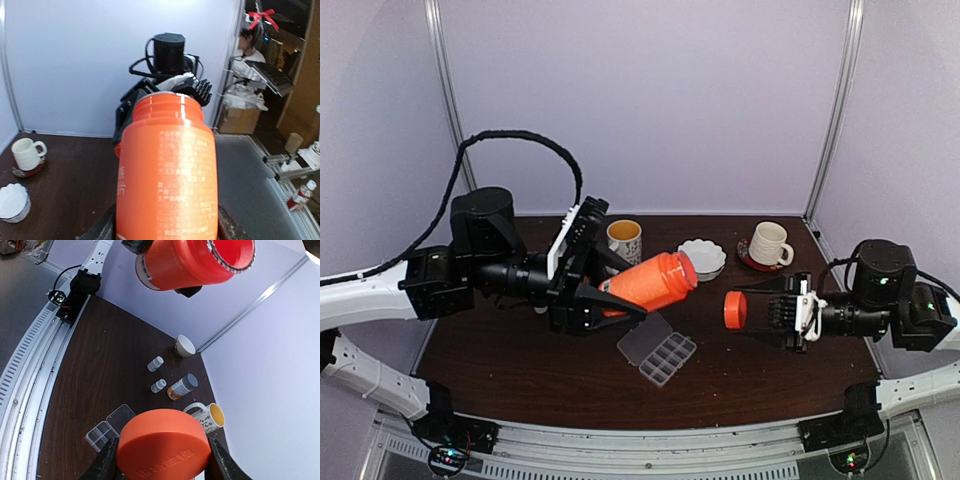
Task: Sort the pills into containers
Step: Place the lid of the pill bottle at the center of the board.
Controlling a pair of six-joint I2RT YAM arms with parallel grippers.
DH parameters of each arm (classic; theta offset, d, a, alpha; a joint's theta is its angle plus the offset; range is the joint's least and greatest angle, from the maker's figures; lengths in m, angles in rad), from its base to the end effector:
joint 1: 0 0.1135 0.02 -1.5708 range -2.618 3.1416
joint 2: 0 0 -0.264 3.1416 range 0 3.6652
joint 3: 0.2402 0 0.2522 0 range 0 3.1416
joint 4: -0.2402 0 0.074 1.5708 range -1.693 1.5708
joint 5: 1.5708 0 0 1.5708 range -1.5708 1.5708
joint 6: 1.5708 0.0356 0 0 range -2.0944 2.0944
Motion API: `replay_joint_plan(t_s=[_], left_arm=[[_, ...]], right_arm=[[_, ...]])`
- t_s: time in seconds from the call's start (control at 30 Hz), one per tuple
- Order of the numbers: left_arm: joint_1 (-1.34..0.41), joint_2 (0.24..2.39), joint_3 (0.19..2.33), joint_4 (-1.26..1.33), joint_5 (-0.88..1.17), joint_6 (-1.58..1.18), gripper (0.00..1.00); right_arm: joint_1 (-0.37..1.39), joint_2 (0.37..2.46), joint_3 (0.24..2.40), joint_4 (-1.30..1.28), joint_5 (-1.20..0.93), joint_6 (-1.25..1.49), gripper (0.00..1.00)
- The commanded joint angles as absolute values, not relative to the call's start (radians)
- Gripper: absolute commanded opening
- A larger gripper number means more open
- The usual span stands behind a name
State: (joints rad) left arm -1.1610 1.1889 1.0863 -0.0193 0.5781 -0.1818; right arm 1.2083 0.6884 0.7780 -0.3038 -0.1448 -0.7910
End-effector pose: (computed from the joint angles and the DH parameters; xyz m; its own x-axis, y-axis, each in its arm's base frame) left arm 0.0915 -0.2595 0.3805 -0.2256 0.1393 -0.9642 0.9593 -0.1409 -0.2448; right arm 0.0525 0.1528 0.3397 0.6404 -0.2955 -0.7089 -0.7393 0.0127 -0.6732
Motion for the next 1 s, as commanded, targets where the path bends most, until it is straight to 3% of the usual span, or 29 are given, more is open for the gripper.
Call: replay_joint_plan(t_s=[0.0, 0.23, 0.47, 0.97], left_arm=[[-1.161, 1.129, 1.03, 0.162, 0.307, -0.208, 0.27], [-1.161, 1.091, 0.967, 0.201, 0.187, -0.21, 0.27], [-1.163, 1.021, 0.856, 0.293, 0.106, -0.201, 0.28], [-1.164, 0.964, 0.724, 0.327, 0.056, -0.21, 0.28]], right_arm=[[1.197, 0.755, 0.877, -0.402, -0.005, -0.36, 0.0], [1.175, 0.945, 0.988, -0.621, 0.134, -0.037, 0.0], [1.107, 1.107, 1.01, -0.764, 0.137, 0.196, 0.0], [0.802, 1.452, 0.946, -0.727, 0.007, 0.22, 0.0]])
